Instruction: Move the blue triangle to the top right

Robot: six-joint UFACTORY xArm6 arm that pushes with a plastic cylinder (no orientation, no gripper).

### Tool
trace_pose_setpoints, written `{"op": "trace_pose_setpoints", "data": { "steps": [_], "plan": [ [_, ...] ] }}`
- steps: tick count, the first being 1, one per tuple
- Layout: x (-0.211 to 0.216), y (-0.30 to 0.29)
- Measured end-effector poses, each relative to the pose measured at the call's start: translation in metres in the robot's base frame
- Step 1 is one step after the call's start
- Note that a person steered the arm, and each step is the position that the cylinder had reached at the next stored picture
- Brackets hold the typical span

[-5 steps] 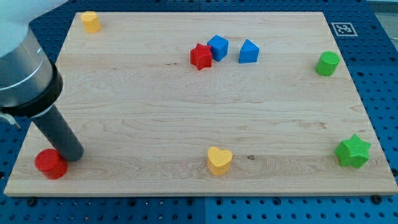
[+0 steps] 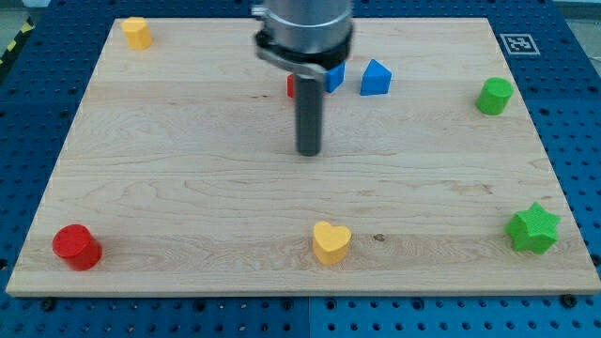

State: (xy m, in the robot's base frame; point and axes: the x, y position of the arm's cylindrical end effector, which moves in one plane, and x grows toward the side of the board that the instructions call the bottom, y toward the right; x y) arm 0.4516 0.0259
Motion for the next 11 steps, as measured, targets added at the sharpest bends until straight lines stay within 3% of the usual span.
{"op": "trace_pose_setpoints", "data": {
  "steps": [1,10,11],
  "plan": [
    [0.0,0.041],
    [0.001,0.043],
    [-0.018,0.045]
  ]
}}
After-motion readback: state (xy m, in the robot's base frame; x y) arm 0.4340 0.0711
